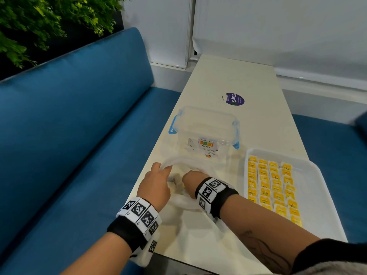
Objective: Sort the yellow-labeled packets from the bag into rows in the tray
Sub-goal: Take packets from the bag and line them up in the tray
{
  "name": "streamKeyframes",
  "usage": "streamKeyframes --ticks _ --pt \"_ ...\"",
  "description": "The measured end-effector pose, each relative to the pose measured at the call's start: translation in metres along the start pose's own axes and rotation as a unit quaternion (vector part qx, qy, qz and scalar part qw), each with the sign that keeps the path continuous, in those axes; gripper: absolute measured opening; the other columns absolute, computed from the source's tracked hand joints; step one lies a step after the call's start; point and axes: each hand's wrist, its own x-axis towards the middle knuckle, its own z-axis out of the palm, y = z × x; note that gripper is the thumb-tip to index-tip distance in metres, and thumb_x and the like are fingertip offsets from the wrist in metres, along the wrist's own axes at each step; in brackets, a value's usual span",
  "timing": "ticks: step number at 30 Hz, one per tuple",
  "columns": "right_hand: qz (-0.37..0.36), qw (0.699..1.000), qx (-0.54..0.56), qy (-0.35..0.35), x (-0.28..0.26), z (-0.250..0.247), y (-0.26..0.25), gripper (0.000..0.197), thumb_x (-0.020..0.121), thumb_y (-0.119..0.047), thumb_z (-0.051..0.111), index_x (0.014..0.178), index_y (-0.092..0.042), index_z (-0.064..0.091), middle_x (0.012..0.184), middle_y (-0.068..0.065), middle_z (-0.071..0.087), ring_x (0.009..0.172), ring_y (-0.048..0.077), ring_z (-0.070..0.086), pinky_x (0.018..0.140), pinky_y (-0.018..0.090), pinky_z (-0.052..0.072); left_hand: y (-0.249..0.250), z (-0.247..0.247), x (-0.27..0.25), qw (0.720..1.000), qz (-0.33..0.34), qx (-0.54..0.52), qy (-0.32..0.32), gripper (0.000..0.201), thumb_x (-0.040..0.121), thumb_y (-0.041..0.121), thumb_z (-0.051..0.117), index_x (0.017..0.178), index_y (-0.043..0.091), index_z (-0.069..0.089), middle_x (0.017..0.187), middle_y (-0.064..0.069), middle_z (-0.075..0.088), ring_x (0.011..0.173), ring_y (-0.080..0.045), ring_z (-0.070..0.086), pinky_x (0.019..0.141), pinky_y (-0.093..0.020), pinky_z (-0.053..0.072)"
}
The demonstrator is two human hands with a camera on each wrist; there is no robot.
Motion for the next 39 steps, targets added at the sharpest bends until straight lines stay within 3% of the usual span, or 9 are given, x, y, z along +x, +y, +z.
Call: streamKeyframes --ticks 8,13,17,20,22,28,33,35,39 --pt "-0.135 0.934 0.187 0.274 -0.029 0.0 0.013 0.014 0.082 -0.005 0.058 0.095 -0.006 0.064 0.105 0.011 0.058 0.093 0.028 0.058 0.076 0.03 0.043 0.0 0.008 0.008 1.0 -0.021 -0.004 -0.022 0.065 0.084 0.002 0.045 0.143 0.026 0.033 0.132 -0.006 0.035 0.107 -0.026 0.052 0.08 -0.032 0.046" --pt "-0.101 0.79 0.537 0.277 -0.045 -0.007 0.036 0.022 0.073 0.0 0.07 0.068 -0.019 0.06 0.075 -0.003 0.059 0.068 0.013 0.057 0.062 0.023 0.049 0.01 0.003 0.007 0.998 -0.041 -0.035 0.023 0.046 0.083 0.016 0.056 0.127 0.029 0.052 0.15 -0.006 0.021 0.131 -0.028 0.032 0.101 -0.037 0.036" --pt "-0.112 0.662 0.7 0.243 -0.069 -0.018 0.062 0.022 0.076 0.007 0.069 0.07 -0.013 0.06 0.068 0.002 0.06 0.052 0.012 0.06 0.047 0.023 0.05 0.025 -0.006 0.005 0.982 -0.005 -0.127 0.139 0.034 0.08 0.012 0.062 0.114 0.02 0.06 0.151 -0.005 0.024 0.136 -0.027 0.028 0.106 -0.037 0.027" --pt "-0.133 0.607 0.746 0.237 -0.09 -0.031 0.078 0.021 0.078 0.008 0.066 0.073 -0.011 0.059 0.066 0.002 0.061 0.048 0.009 0.06 0.046 0.022 0.051 0.047 -0.018 0.004 0.931 0.019 -0.33 0.153 0.031 0.09 0.011 0.054 0.12 0.019 0.05 0.134 0.002 0.042 0.126 -0.018 0.043 0.092 -0.018 0.036" --pt "-0.156 0.579 0.764 0.239 -0.105 -0.04 0.09 0.021 0.08 0.009 0.063 0.074 -0.01 0.058 0.061 -0.001 0.062 0.049 0.009 0.06 0.048 0.023 0.053 0.073 -0.024 0.004 0.878 0.003 -0.469 0.096 0.024 0.097 0.026 0.044 0.121 0.026 0.047 0.123 0.009 0.05 0.119 -0.015 0.049 0.093 -0.018 0.039" --pt "-0.198 0.571 0.755 0.255 -0.147 -0.052 0.118 0.017 0.081 0.007 0.061 0.077 -0.009 0.059 0.066 0.001 0.062 0.053 0.011 0.061 0.05 0.022 0.052 0.141 -0.017 0.009 0.716 -0.017 -0.685 -0.135 0.058 0.092 0.061 0.017 0.124 0.03 0.054 0.118 -0.005 0.062 0.105 -0.024 0.059 0.088 -0.042 0.046" --pt "-0.116 0.666 0.635 0.374 -0.156 -0.03 0.139 0.016 0.077 0.003 0.07 0.077 -0.011 0.061 0.071 0.006 0.061 0.054 0.014 0.057 0.045 0.024 0.048 0.178 0.003 0.006 0.56 -0.023 -0.787 -0.258 0.064 0.084 0.062 0.033 0.118 0.017 0.061 0.111 -0.014 0.067 0.089 -0.025 0.069 0.077 -0.041 0.056" --pt "-0.082 0.694 0.579 0.42 -0.155 -0.015 0.147 0.013 0.076 -0.003 0.073 0.078 -0.013 0.064 0.078 0.006 0.063 0.063 0.012 0.058 0.055 0.029 0.051 0.188 0.013 0.005 0.541 -0.018 -0.794 -0.277 0.053 0.081 0.051 0.046 0.116 0.017 0.064 0.11 -0.011 0.068 0.086 -0.02 0.069 0.075 -0.036 0.057" --pt "-0.045 0.712 0.546 0.44 -0.159 0.008 0.164 0.022 0.077 -0.014 0.075 0.072 -0.032 0.062 0.089 0.001 0.067 0.079 0.01 0.06 0.073 0.032 0.052 0.203 0.034 0.004 0.561 -0.065 -0.777 -0.277 0.032 0.082 0.028 0.056 0.109 0.014 0.064 0.084 -0.004 0.065 0.06 -0.011 0.066 0.051 -0.022 0.057"
